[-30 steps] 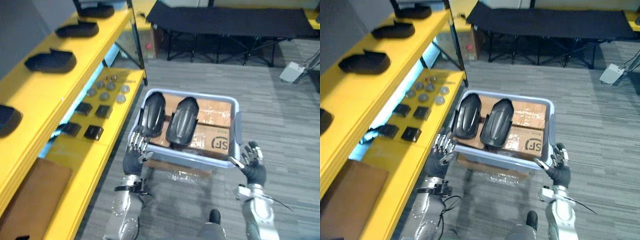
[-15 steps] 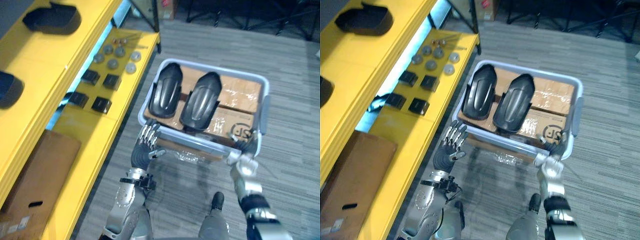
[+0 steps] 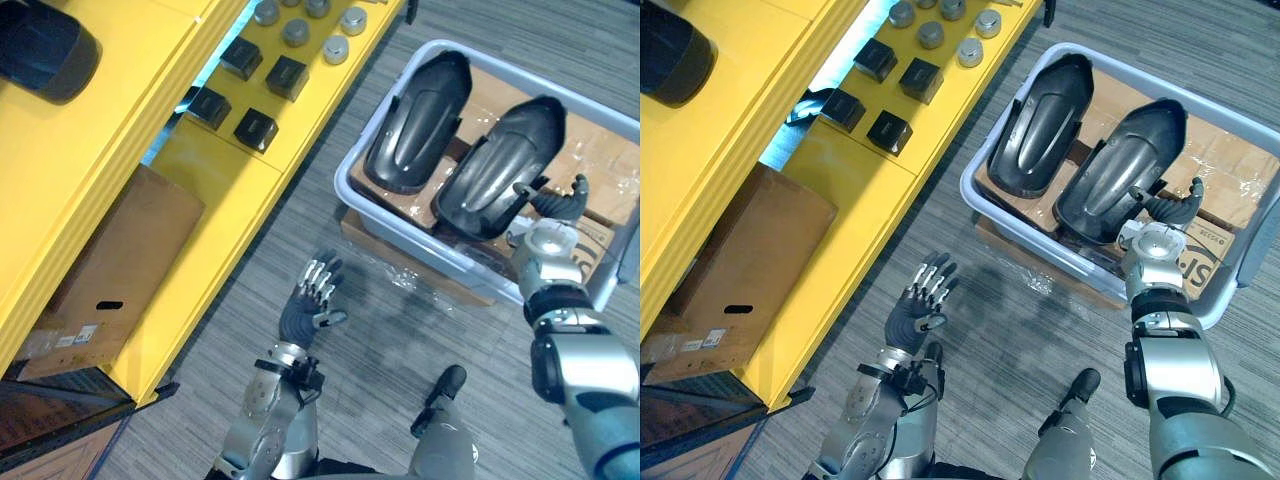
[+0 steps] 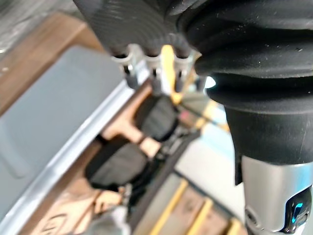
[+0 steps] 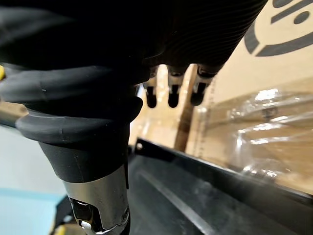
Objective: Walk over and take plastic housings, then place them on the shelf
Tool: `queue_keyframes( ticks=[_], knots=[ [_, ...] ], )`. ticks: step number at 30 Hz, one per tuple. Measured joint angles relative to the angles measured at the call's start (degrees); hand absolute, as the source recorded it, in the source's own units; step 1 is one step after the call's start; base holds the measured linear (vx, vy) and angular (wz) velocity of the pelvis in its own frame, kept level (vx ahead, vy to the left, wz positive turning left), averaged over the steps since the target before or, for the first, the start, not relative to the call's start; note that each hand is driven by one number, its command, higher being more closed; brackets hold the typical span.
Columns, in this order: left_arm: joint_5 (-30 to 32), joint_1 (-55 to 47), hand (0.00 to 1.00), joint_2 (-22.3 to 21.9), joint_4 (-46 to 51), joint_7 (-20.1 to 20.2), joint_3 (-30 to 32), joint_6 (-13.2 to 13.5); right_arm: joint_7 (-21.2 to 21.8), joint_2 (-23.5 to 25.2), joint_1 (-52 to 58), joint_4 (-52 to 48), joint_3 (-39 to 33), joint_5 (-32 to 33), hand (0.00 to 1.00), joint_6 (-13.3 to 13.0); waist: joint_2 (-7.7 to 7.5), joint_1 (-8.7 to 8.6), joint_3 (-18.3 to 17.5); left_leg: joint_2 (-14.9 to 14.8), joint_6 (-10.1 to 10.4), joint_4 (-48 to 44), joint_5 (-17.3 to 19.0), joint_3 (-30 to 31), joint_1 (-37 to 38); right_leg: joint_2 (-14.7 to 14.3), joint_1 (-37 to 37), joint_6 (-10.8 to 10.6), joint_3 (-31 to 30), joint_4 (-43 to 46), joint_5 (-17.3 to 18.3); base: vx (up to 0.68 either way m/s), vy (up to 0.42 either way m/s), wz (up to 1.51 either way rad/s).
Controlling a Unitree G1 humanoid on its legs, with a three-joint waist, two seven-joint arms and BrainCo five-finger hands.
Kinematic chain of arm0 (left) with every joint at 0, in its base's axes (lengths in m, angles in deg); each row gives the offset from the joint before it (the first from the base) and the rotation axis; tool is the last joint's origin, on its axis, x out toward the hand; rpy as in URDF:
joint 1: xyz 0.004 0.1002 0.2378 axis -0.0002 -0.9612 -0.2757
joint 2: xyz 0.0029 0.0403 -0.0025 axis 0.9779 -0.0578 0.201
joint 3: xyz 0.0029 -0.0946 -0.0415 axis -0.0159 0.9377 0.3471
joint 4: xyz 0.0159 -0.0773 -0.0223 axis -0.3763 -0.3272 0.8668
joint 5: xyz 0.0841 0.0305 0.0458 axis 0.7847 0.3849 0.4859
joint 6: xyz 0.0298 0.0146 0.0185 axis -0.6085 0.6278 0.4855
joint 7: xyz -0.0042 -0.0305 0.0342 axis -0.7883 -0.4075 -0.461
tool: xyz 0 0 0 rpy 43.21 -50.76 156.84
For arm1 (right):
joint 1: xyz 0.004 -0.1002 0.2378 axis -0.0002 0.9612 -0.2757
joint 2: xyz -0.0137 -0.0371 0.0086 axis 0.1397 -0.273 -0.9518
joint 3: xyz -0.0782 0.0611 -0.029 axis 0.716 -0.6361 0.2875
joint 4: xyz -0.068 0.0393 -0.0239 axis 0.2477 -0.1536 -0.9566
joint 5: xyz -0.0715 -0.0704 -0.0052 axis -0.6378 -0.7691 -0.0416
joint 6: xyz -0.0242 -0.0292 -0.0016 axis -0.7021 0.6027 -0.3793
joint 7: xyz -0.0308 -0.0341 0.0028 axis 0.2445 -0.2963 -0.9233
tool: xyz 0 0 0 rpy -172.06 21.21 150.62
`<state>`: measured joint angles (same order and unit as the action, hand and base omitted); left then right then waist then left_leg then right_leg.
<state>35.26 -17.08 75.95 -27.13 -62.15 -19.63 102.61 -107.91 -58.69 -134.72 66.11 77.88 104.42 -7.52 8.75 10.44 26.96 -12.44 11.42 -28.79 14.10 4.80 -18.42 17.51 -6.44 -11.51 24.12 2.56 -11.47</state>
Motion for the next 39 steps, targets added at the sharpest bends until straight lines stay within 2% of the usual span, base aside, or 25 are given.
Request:
queue_keyframes(
  ticks=[1, 2, 3, 4, 6, 9, 10, 12, 15, 19, 23, 27, 31, 32, 33, 37, 39],
  knots=[
    [0.2, 0.3, 0.0, 0.0, -0.8, -0.2, -0.4, -0.1, 0.0, -0.3, -0.1, 0.7, 0.4, 0.0, 0.0, 0.3, 0.0, 0.04, 0.0, 0.0, 0.0, -0.1, 0.0, 0.2, -0.2, 0.0, 0.0, 0.0, 0.2, 0.0, 0.0, -0.1, 0.035, 0.13],
    [0.4, 1.5, 0.0, -0.1, -2.6, -1.4, -1.0, -0.3, 0.0, -1.2, -0.4, 2.3, 0.9, 0.0, 0.0, 2.3, 0.04, 0.03, 0.0, 0.1, 0.0, -0.9, 0.1, 1.0, -1.6, 0.0, -0.5, 0.0, 1.0, 0.2, 0.0, -0.09, 0.033, 0.1],
    [0.7, 1.8, 0.0, -0.1, -3.2, -2.0, -1.1, -0.4, 0.0, -1.3, -0.6, 2.8, 0.9, 0.0, 0.0, 3.0, 0.15, 0.15, 0.1, 0.1, 0.1, -1.1, 0.2, 1.0, -1.9, 0.0, -0.8, 0.0, 1.0, 0.3, 0.0, -0.09, 0.033, 0.08],
    [1.4, 2.2, 0.0, -0.1, -3.9, -2.6, -1.4, -0.5, 0.0, -1.5, -1.0, 3.6, 0.9, 0.0, 0.0, 4.0, 0.45, 0.27, 0.3, 0.1, 0.1, -1.3, 0.5, 1.1, -2.0, 0.0, -0.9, 0.0, 1.0, 0.4, 0.0, -0.09, 0.041, -0.02],
    [2.3, 3.6, 0.0, -0.1, -5.8, -4.1, -2.0, -0.7, -0.3, -2.8, -2.2, 4.4, 0.9, -0.5, 0.0, 5.2, 1.96, 1.03, 1.1, 0.0, -0.5, -2.9, 1.6, 1.2, -2.9, 0.0, -1.5, 0.0, 0.9, 1.0, -0.1, -0.12, 0.063, -0.08],
    [2.2, 3.8, 0.0, -0.1, -7.1, -5.4, -2.6, -0.7, -0.3, -4.1, -3.9, 5.3, 0.9, -0.6, 0.0, 7.5, 2.35, 1.72, 1.2, 0.1, -0.6, -3.7, 1.7, 1.3, -3.8, 0.0, -2.0, 0.0, 0.8, 1.0, -0.4, -0.1, 0.054, -0.03],
    [1.9, 3.6, 0.0, -0.1, -8.0, -6.2, -3.1, -0.7, -0.3, -4.2, -4.6, 6.0, 0.9, -0.8, 1.0, 9.0, 2.36, 1.92, 1.2, 0.1, -0.6, -3.7, 1.7, 1.3, -3.8, 0.0, -2.0, 0.0, 0.8, 1.0, -0.5, -0.04, 0.038, -0.01],
    [1.8, 3.4, 0.0, -0.1, -8.2, -6.5, -3.2, -0.7, -0.3, -4.6, -5.1, 6.1, 0.9, -1.1, 1.0, 10.2, 2.56, 2.15, 1.3, 0.1, -0.6, -3.7, 1.6, 1.4, -3.9, 0.1, -2.1, 0.0, 0.8, 1.1, -0.5, 0.0, 0.0, 0.0],
    [1.5, 3.5, 0.0, -0.9, -8.2, -7.1, -3.7, -0.8, -0.3, -8.2, -6.9, 7.2, 0.8, -1.4, 1.0, 13.1, 3.22, 2.75, 1.4, 0.5, -0.5, -3.7, 1.3, 1.6, -4.8, 0.5, -3.0, 0.0, 1.0, 1.6, -0.5, 0.01, 0.025, 0.03],
    [1.2, 4.1, 0.0, -1.2, -9.3, -8.2, -4.8, -0.8, 0.6, -11.4, -7.6, 8.4, 0.8, -2.9, 1.0, 15.4, 3.63, 3.07, 1.4, 1.3, -0.5, -3.7, 0.7, 1.9, -5.4, 1.2, -3.8, 0.0, 1.2, 2.0, -0.5, 0.03, 0.038, 0.05],
    [-0.6, 4.1, 0.0, -1.2, -9.5, -9.0, -4.8, -0.8, 4.1, -11.9, -8.2, 10.7, 0.9, -5.2, 1.0, 19.1, 3.82, 3.68, 1.2, 1.3, -0.5, -3.6, 0.7, 1.9, -6.1, 1.2, -4.6, 0.0, 1.3, 2.1, -0.5, 0.0, 0.0, 0.0],
    [-0.6, 4.0, 0.0, -0.8, -9.5, -9.1, -4.6, -0.8, 5.2, -12.4, -8.3, 11.6, 0.9, -7.8, 1.0, 20.4, 3.97, 4.36, 1.1, 1.5, -0.5, -3.7, 0.7, 2.6, -6.8, 1.2, -4.5, 0.0, 2.2, 2.1, -0.5, -0.02, 0.014, 0.08],
    [-1.0, 3.8, 0.0, 0.2, -9.4, -9.3, -3.8, -0.7, 3.4, -12.3, -8.3, 12.4, 0.9, -10.2, 1.0, 18.7, 3.97, 4.78, 1.1, 1.6, -0.5, -3.8, 0.7, 3.0, -7.3, 1.2, -4.5, 0.0, 2.6, 2.1, -0.5, -0.02, 0.015, 0.05],
    [-1.1, 2.5, 0.0, 0.4, -8.3, -9.1, -2.2, -0.6, 0.8, -12.3, -8.3, 12.1, 3.5, -14.4, 1.0, 15.1, 3.93, 4.78, 1.1, 1.6, -0.5, -4.0, 0.7, 3.1, -7.6, 1.2, -4.5, 0.0, 2.7, 2.1, -0.5, -0.01, 0.025, 0.04],
    [-1.0, 1.6, 0.0, 0.6, -7.2, -8.9, -1.5, -0.1, -0.4, -12.3, -8.3, 11.7, 5.1, -16.7, 1.0, 13.3, 3.89, 4.75, 1.2, 1.6, -0.5, -4.1, 0.7, 3.1, -7.5, 1.2, -4.5, 0.0, 2.6, 2.1, -0.5, 0.0, 0.0, 0.0],
    [-0.9, 0.2, 0.0, 1.1, -6.4, -8.5, 0.3, 0.5, -1.7, -12.5, -8.2, 7.3, 10.3, -20.7, 1.0, 10.3, 3.51, 4.37, 1.4, 1.4, -0.4, -3.8, 0.6, 2.6, -6.5, 1.2, -4.3, 0.0, 2.2, 2.1, -0.5, 0.01, 0.008, -0.06],
    [-0.7, -0.1, 0.0, 1.9, -5.9, -8.5, 1.5, 1.8, -2.5, -12.6, -8.0, 3.9, 13.7, -23.2, 1.0, 7.8, 2.99, 3.86, 1.8, 1.1, -0.4, -3.5, 0.6, 2.3, -5.4, 1.1, -3.6, 0.0, 2.0, 2.1, -0.5, 0.01, -0.003, -0.08]
  ],
)
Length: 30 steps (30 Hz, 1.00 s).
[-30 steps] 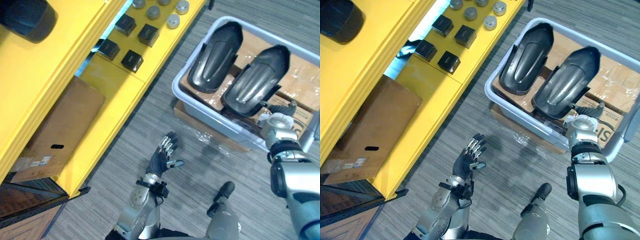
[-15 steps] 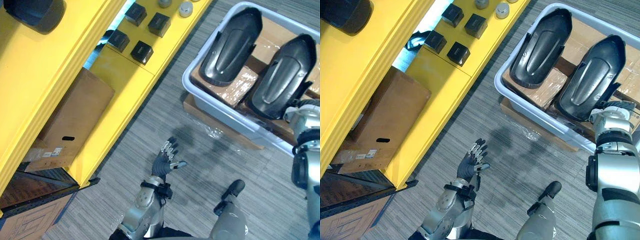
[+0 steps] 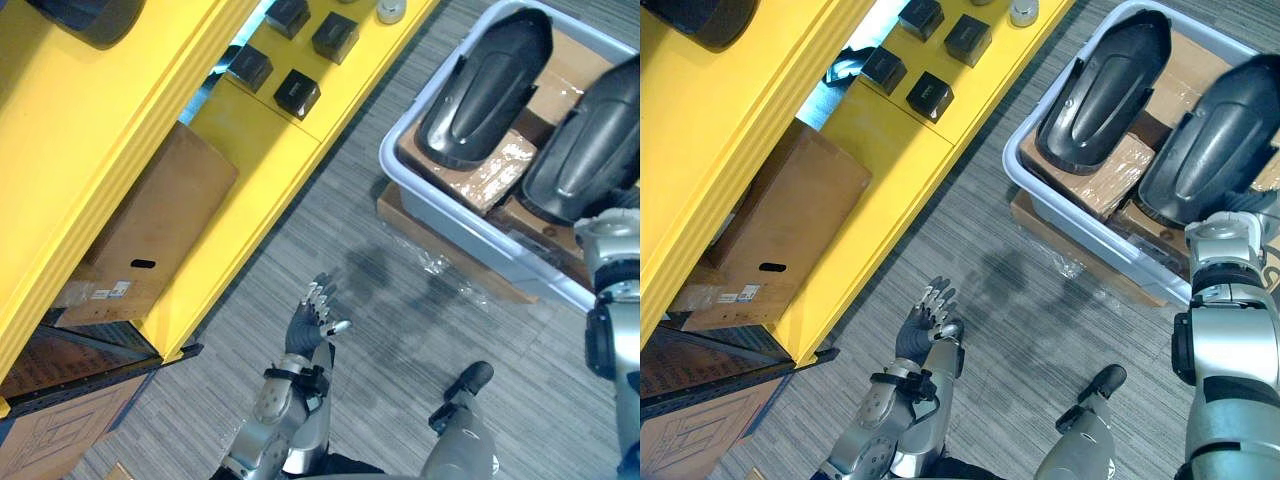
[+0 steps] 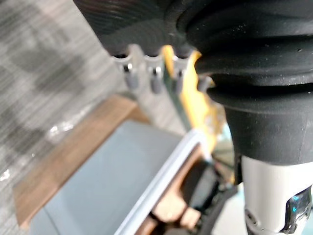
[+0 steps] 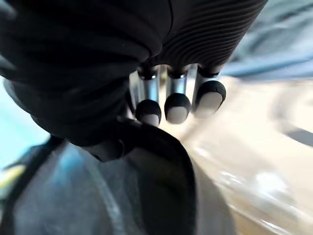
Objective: Walk over and take plastic housings, then place them on the shelf
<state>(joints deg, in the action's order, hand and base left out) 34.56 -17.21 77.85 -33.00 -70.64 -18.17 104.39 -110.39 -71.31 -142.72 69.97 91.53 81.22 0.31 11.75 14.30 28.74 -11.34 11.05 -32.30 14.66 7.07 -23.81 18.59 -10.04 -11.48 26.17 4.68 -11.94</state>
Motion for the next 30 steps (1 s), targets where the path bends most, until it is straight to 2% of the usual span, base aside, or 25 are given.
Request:
queue_keyframes(
  ticks=[2, 4, 8, 11, 13, 17, 19, 21, 24, 26, 30],
  knots=[
    [0.4, -0.5, 0.0, 0.5, 1.6, 0.0, 1.4, 0.8, -0.6, 0.0, 0.9, -3.3, 1.7, -1.3, 1.0, -1.8, -1.11, -0.41, 0.2, -0.1, 0.1, 0.5, -0.2, -0.3, 0.8, 0.0, 0.3, 0.0, -0.2, 0.0, 0.0, 0.0, -0.003, -0.06],
    [0.3, -0.6, 0.0, 0.7, 3.0, -0.1, 3.6, 1.3, -0.5, 0.4, 2.6, -6.8, 3.1, -2.1, 1.0, -2.8, -3.11, -0.95, 0.6, -0.3, 0.2, 1.5, -0.8, -0.6, 1.8, 0.0, 0.6, 0.0, -0.4, 0.0, 0.0, 0.0, -0.008, -0.05],
    [-2.2, -0.8, 0.0, 2.8, 5.9, 0.2, 6.3, 1.4, -0.3, 3.2, 7.5, -13.9, 3.5, -4.4, 1.0, -3.1, -7.09, -1.83, 0.6, -1.4, 0.9, 4.9, -2.0, -1.9, 5.6, -0.9, 2.1, 0.4, -1.0, -0.3, 0.2, 0.0, -0.026, -0.13],
    [-2.5, -0.6, 0.0, 3.3, 8.3, 0.8, 8.5, 1.2, -0.3, 4.4, 9.3, -19.0, 3.5, -6.4, 1.0, -3.1, -9.05, -2.53, 0.5, -2.3, 1.3, 7.6, -3.3, -3.0, 7.7, -1.5, 2.3, 1.1, -1.4, -0.5, 0.3, -0.01, -0.036, -0.14],
    [-2.5, -0.2, 0.0, 3.3, 9.3, 1.7, 9.0, -0.5, -0.3, 4.5, 10.8, -22.3, 3.5, -7.4, 1.0, -3.1, -9.68, -3.06, 0.4, -2.7, 1.6, 9.4, -4.1, -3.5, 9.7, -1.9, 3.3, 1.2, -1.7, -0.7, 0.4, 0.0, -0.029, -0.15],
    [-2.7, 2.4, 0.0, 3.6, 9.1, 3.1, 9.0, -6.3, -0.3, 7.4, 13.7, -27.9, 3.4, -10.2, 1.0, -2.9, -12.22, -4.61, -1.9, -3.4, 1.9, 13.4, -5.5, -6.4, 14.1, -2.5, 4.3, 1.7, -3.5, -1.7, 0.1, 0.01, -0.013, -0.24],
    [-3.8, 7.3, 0.0, 3.7, 4.1, 4.6, 8.4, -10.1, -0.2, 9.5, 15.3, -30.3, 3.3, -12.0, 1.0, -2.8, -13.62, -5.59, -4.3, -4.2, 2.0, 14.6, -5.6, -8.1, 15.9, -3.4, 4.7, 2.1, -4.8, -2.9, -0.3, 0.02, -0.004, -0.33],
    [-4.8, 11.5, 0.0, 3.6, -1.8, 4.7, 7.8, -13.0, -0.2, 11.1, 15.8, -31.2, 3.3, -13.5, 1.0, -2.9, -14.23, -6.4, -5.8, -4.6, 2.2, 15.5, -5.7, -9.7, 17.9, -3.8, 5.2, 2.2, -6.0, -3.3, -0.4, 0.02, 0.004, -0.34],
    [-8.8, 16.4, 0.0, 2.8, -9.6, 5.0, 7.6, -16.1, -0.3, 12.4, 17.2, -34.6, 2.7, -15.8, 1.0, -3.4, -14.65, -8.78, -8.7, -4.6, 2.4, 16.5, -5.8, -11.5, 19.4, -4.0, 5.3, 2.2, -7.3, -4.1, -1.0, 0.02, 0.023, -0.3],
    [-11.8, 19.4, 0.0, 2.2, -12.9, 5.8, 7.5, -17.9, -0.3, 13.1, 17.3, -36.0, 2.4, -16.7, 1.0, -4.2, -14.71, -9.2, -9.6, -4.7, 2.4, 17.2, -5.8, -13.4, 20.9, -4.2, 5.4, 2.3, -9.0, -5.4, -1.9, 0.01, 0.027, -0.37],
    [-16.0, 25.1, 0.0, 1.2, -18.4, 9.0, 7.1, -20.1, -0.5, 15.2, 18.9, -41.8, 1.2, -17.9, 1.0, -8.5, -14.63, -12.0, -11.1, -5.2, 2.6, 18.0, -5.9, -14.3, 21.9, -5.1, 6.1, 2.6, -9.4, -7.3, -2.9, -0.01, 0.012, -0.13]
  ],
)
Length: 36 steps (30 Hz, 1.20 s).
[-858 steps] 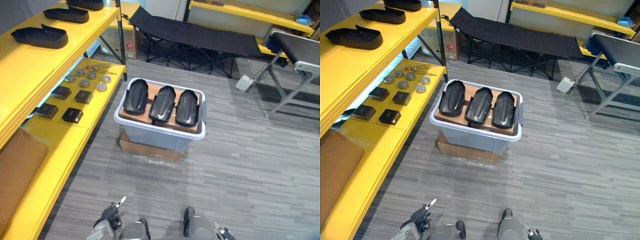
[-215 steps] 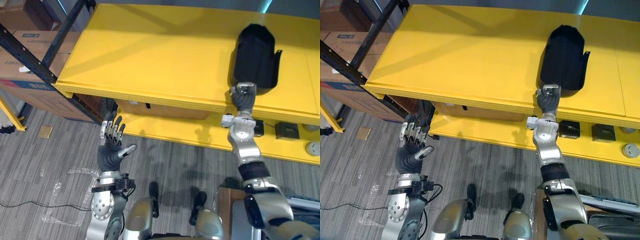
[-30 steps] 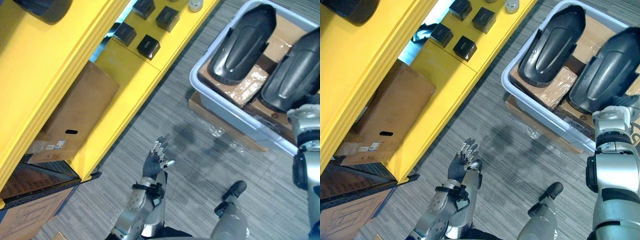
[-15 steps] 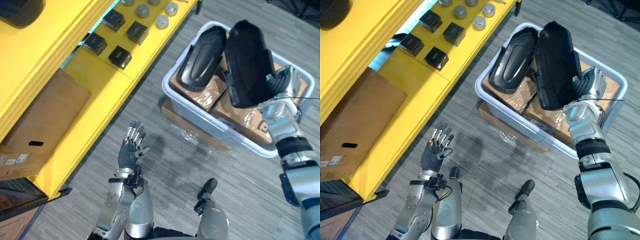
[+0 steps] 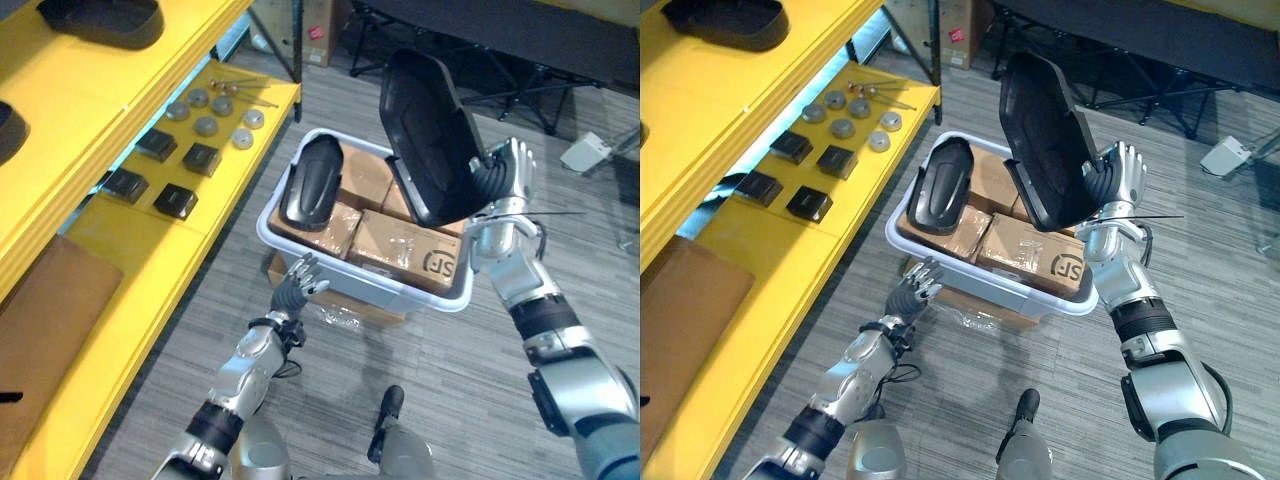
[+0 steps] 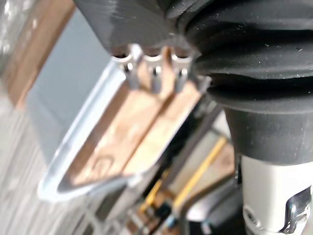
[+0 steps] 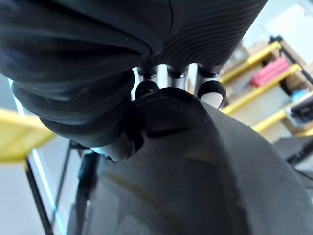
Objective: Walk over and take plastic housings, then place them on the shelf
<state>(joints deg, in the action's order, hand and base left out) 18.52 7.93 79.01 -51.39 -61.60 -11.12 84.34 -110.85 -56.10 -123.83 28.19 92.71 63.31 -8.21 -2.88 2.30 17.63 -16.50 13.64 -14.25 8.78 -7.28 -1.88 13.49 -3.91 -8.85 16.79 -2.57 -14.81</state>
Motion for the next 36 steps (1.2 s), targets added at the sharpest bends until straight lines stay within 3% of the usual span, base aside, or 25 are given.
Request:
queue_keyframes(
  ticks=[4, 8, 12, 21, 25, 30, 31, 33, 36],
  knots=[
    [-0.1, 3.5, 0.0, -2.2, -0.4, 0.6, -0.4, -0.1, 0.0, 2.4, 3.2, -6.8, -0.1, -0.5, 1.0, -4.2, 0.36, -0.61, -1.1, 0.0, 0.1, 0.9, 0.0, -2.0, 2.0, -0.1, 0.2, 0.0, -1.6, -0.1, -0.1, 0.01, 0.026, -0.2],
    [0.1, 6.8, 0.0, -3.3, -0.3, 0.3, -1.0, 0.4, 0.3, 6.9, 9.0, -11.0, 1.9, -3.0, 1.0, -8.9, 0.78, -2.11, -4.7, 0.1, 0.2, 2.6, -0.2, -2.6, 3.3, -0.2, 1.5, -0.2, -1.5, -1.7, -0.4, 0.01, 0.031, -0.04],
    [1.2, 7.6, 0.0, -3.5, 0.2, 0.1, -2.3, 2.3, 0.6, 7.6, 9.5, -11.0, 2.4, -3.9, 1.0, -9.5, 1.37, -2.17, -5.3, 0.2, 0.2, 3.0, -0.2, -2.6, 3.8, -0.2, 2.1, -0.3, -1.4, -2.0, -0.5, 0.0, 0.014, 0.01],
    [3.5, 7.7, 0.0, -3.6, 3.9, -5.4, -2.0, 2.4, 1.8, 9.7, 12.4, -13.6, 3.1, -2.0, 1.0, -12.0, 1.87, -2.38, -5.8, 0.9, 0.1, 5.7, -1.9, -2.5, 5.0, 0.2, 2.2, -0.3, -1.1, -2.0, -0.5, 0.0, 0.005, 0.01],
    [3.7, 7.6, 0.0, -3.6, 3.9, -8.7, -1.2, 2.4, 2.5, 10.6, 14.2, -13.6, 3.9, -0.9, 1.0, -12.1, 2.63, -2.36, -6.4, 0.9, 0.0, 5.8, -1.9, -2.4, 5.3, 0.2, 2.6, -0.3, -1.0, -2.0, -0.5, 0.0, 0.0, 0.0],
    [5.1, 7.2, 0.0, -3.7, 4.0, -14.9, 0.3, 2.4, 2.5, 12.7, 17.7, -13.7, 5.9, 0.2, 1.0, -13.1, 2.54, -2.38, -6.6, 1.0, -0.1, 6.1, -1.8, -2.5, 5.9, 0.2, 3.1, -0.3, -1.0, -2.0, -0.5, -0.02, 0.014, 0.0],
    [5.1, 6.9, 1.0, -3.8, 4.0, -15.9, 0.4, 2.5, 2.5, 13.0, 18.2, -13.9, 6.4, 0.2, 1.0, -13.1, 2.55, -2.36, -6.7, 1.0, -0.2, 6.1, -1.8, -2.5, 5.9, 0.2, 3.1, -0.3, -1.0, -2.0, -0.5, 0.0, 0.0, 0.0],
    [4.9, 6.0, 1.0, -4.1, 4.0, -16.4, 0.5, 3.2, 2.5, 13.5, 18.9, -14.1, 6.8, 0.2, 1.0, -13.1, 2.45, -2.34, -6.7, 1.0, -0.4, 6.1, -1.7, -2.4, 5.9, 0.2, 3.1, -0.3, -1.0, -2.0, -0.5, 0.0, 0.0, 0.0],
    [2.3, 4.8, 1.0, -6.5, 3.8, -17.4, 2.2, 6.6, 2.6, 14.6, 20.4, -14.2, 7.3, 1.4, 1.0, -13.0, 1.75, -2.27, -7.2, 1.0, -0.2, 6.1, -1.9, -2.4, 6.0, 0.2, 3.1, -0.3, -1.0, -2.0, -0.5, 0.0, 0.039, 0.01]
  ],
)
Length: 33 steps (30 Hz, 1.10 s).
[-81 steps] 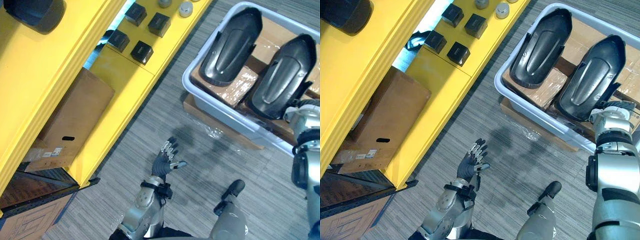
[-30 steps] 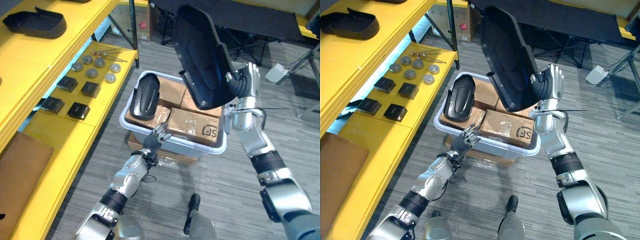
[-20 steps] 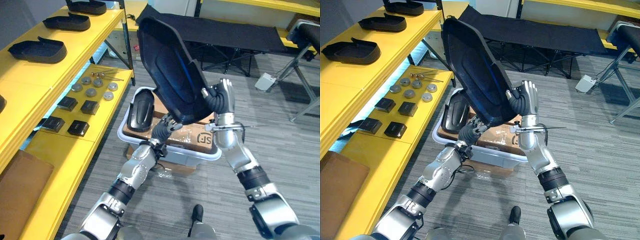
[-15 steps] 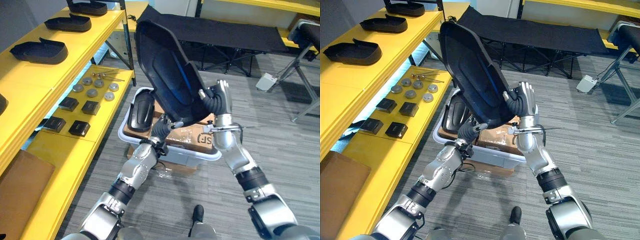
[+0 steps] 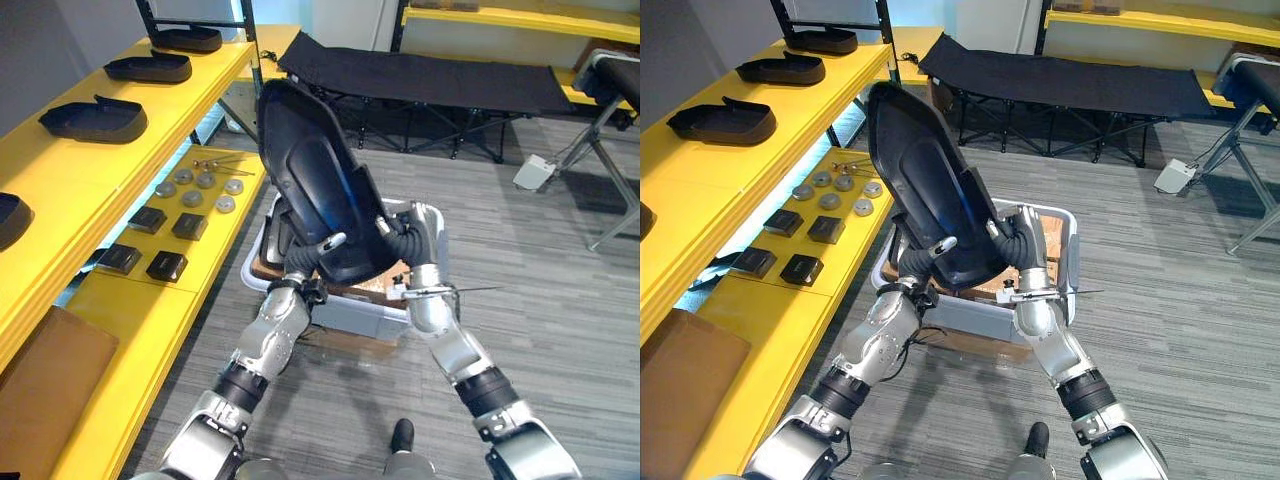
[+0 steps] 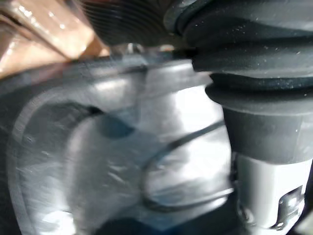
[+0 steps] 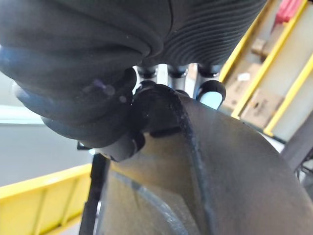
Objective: Walk over and take plastic housings, then place them on the shelf
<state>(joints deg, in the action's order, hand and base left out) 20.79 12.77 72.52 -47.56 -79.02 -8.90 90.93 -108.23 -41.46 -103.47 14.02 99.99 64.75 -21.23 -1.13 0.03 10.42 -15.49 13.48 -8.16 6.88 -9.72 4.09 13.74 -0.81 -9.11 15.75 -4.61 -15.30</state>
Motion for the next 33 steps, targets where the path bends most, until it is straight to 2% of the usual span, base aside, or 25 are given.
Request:
queue_keyframes(
  ticks=[2, 9, 14, 21, 22, 25, 28, 29, 33],
  knots=[
    [-0.1, 0.0, 1.0, -0.7, 0.0, 0.0, 0.8, 1.1, -0.1, 0.5, 0.8, -0.2, 0.0, 1.0, 1.0, 0.0, -0.2, -0.01, -0.2, 0.0, 0.0, 0.0, 0.0, 0.0, 0.0, 0.0, 0.0, 0.0, 0.0, 0.0, 0.0, 0.01, 0.035, 0.0],
    [-2.5, 0.0, 1.0, -1.2, -2.3, 1.1, 2.7, 2.1, -0.4, 1.2, 2.5, -1.5, 2.1, 1.0, 1.0, -0.1, -0.26, -0.03, -0.7, 0.2, 0.0, 0.0, 0.0, 0.0, 0.0, 0.1, 0.0, 0.0, 0.0, 0.0, 0.0, 0.0, 0.009, 0.0],
    [-9.1, 0.0, 1.0, -1.2, -3.3, 2.2, 2.4, 2.6, -1.4, 2.0, 3.1, -2.0, 2.4, 1.0, 1.0, -0.3, -0.63, -0.08, -1.5, 0.3, 0.0, 0.0, 0.0, 0.0, 0.0, 0.2, 0.0, 0.0, -0.1, 0.0, 0.0, 0.0, 0.0, 0.0],
    [-15.0, -0.9, 1.0, -1.1, -3.8, 5.6, 0.5, 7.3, -1.5, 2.1, 3.4, -3.6, 2.5, 1.2, 1.0, -1.3, -0.62, -0.51, -1.5, 1.3, -0.5, 0.9, -0.4, -0.2, 0.9, 1.2, 0.3, -0.2, -0.2, 0.0, -0.1, 0.0, 0.004, 0.0],
    [-15.6, -1.6, 1.0, -1.1, -3.8, 6.2, 0.1, 8.7, -1.6, 2.1, 3.6, -3.7, 3.0, 1.2, 0.0, -1.6, -0.71, -0.67, -1.7, 1.3, -0.5, 1.0, -0.4, -0.2, 1.1, 1.2, 0.6, -0.2, -0.1, 0.0, -0.1, 0.0, 0.037, 0.01],
    [-15.9, -2.4, 1.0, -1.2, -3.8, 6.6, -0.4, 10.1, -2.5, 2.2, 4.4, -4.5, 3.9, 1.6, 0.0, -1.8, -1.01, -0.73, -2.0, 1.3, -0.5, 1.1, -0.4, -0.2, 1.1, 1.2, 0.6, -0.2, -0.1, 0.0, -0.1, 0.0, 0.012, 0.01],
    [-14.3, -3.3, 1.0, -1.2, -3.0, 6.6, -0.8, 11.4, -2.6, 3.1, 6.1, -5.2, 4.1, 3.9, 0.0, -4.0, -1.16, -0.69, -2.5, 1.3, -0.5, 1.2, -0.4, -0.2, 1.2, 1.2, 0.6, -0.3, 0.0, 0.0, -0.1, 0.0, 0.011, -0.01],
    [-10.0, -6.1, 1.0, -1.2, 2.5, 5.9, 0.0, 11.5, -2.6, 3.3, 8.0, -7.7, 4.1, 5.2, 0.0, -5.3, -1.12, -0.79, -2.5, 1.3, -0.4, 1.7, -0.6, -0.3, 1.6, 1.2, 0.6, -0.2, 0.0, 0.0, 0.0, 0.0, 0.032, -0.05],
    [0.1, -8.7, 1.0, -1.2, 11.9, 3.1, 2.8, 11.5, -2.4, 3.6, 12.2, -10.7, 4.0, 6.5, 0.0, -5.1, -0.83, -0.75, -2.7, 1.3, -0.4, 1.8, -0.5, -0.6, 1.8, 1.1, 0.6, -0.1, 0.0, 0.0, 0.1, 0.0, 0.016, -0.03]
  ],
)
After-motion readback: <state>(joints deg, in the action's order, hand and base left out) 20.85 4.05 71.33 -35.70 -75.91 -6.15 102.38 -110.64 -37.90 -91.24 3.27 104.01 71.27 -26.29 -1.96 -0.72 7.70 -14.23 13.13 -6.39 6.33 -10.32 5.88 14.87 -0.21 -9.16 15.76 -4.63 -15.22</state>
